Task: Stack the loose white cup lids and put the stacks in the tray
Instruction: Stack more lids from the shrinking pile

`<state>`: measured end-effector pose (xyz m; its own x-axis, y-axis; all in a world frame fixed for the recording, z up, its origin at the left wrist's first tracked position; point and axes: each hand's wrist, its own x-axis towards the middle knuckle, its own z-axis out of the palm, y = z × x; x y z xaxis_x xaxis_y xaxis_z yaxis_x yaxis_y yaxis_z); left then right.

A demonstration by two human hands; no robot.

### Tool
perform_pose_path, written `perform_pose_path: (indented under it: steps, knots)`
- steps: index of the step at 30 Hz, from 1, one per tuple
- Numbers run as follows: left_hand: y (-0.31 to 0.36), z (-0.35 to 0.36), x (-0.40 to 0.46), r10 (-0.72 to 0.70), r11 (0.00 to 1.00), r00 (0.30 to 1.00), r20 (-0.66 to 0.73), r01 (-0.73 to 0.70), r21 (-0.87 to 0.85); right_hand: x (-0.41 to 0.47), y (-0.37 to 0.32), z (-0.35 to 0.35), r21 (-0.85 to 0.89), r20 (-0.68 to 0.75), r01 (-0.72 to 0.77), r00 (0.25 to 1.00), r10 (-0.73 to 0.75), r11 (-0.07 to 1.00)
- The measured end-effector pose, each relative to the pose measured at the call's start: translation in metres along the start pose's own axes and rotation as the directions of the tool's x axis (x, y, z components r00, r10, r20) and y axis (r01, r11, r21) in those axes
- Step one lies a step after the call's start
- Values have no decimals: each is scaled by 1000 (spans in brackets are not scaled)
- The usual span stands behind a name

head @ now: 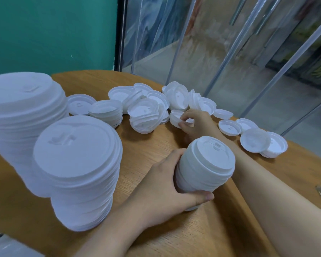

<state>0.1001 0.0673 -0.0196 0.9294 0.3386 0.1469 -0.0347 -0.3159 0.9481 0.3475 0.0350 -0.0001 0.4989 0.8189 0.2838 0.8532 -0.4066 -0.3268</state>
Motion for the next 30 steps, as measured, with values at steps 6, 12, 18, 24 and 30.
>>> perform_pose_path:
  steps: [6,12,18,24,30]
  knots:
    - [-2,0,-4,10,1000,1000,4,-10,-28,-13,-5,-22,134,-43,-122,991,129,983]
    - [-3,-4,-16,1,999,1000,-14,-2,-49,-42,-32,-72,305,-67,-226,964,257,925]
    - [3,-11,-38,-18,996,999,-28,16,-90,-92,-80,-124,524,-156,-213,928,339,825]
    - [10,-17,-61,-39,995,999,-28,36,-90,-146,-133,-138,705,18,-217,957,289,675]
    - [16,-19,-86,-61,996,998,-31,59,-67,-171,-158,-119,587,35,-249,959,283,771]
